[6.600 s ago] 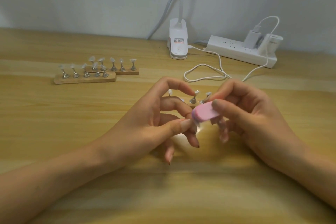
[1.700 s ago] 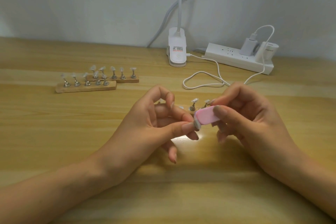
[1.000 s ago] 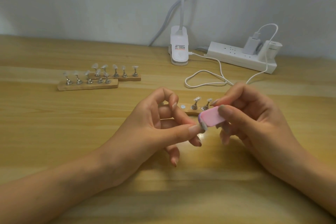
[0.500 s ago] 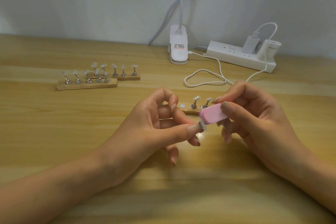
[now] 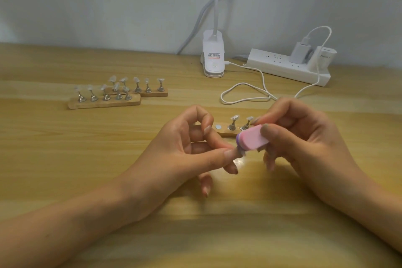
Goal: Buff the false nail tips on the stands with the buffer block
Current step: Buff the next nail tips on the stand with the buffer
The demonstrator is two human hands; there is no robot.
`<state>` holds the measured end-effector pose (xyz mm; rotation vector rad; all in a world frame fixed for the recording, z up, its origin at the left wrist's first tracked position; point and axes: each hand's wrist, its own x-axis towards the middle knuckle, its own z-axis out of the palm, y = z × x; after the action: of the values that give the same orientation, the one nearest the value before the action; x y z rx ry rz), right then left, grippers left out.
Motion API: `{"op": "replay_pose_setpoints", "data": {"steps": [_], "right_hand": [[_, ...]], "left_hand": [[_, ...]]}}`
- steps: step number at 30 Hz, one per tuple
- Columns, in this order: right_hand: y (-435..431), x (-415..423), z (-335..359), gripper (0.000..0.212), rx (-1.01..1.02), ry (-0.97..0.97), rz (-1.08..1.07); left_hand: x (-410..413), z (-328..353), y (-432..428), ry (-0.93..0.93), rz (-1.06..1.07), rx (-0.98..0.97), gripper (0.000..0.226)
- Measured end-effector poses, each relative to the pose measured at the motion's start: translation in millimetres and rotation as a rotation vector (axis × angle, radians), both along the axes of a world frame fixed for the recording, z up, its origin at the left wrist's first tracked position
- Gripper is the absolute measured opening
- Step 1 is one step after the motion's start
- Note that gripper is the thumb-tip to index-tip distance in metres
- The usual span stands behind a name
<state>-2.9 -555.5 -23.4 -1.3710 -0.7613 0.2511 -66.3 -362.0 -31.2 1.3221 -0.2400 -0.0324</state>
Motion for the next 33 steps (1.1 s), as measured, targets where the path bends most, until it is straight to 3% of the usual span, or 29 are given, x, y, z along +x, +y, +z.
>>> {"op": "replay_pose_setpoints", "data": {"steps": [14,33], "right_hand": [[-1.4,0.3,0.5,0.004,-0.037,0.011,0.053],[-1.6,4.8,-0.9,0.015,-0.001,0.078,0.09]], "left_hand": [[-0.7,0.1,0.6,-0.034,-0.012,0.025,0.044],[-0.5,-0.4,-0.3,-0.049,-0.072,0.026,0.042]]}}
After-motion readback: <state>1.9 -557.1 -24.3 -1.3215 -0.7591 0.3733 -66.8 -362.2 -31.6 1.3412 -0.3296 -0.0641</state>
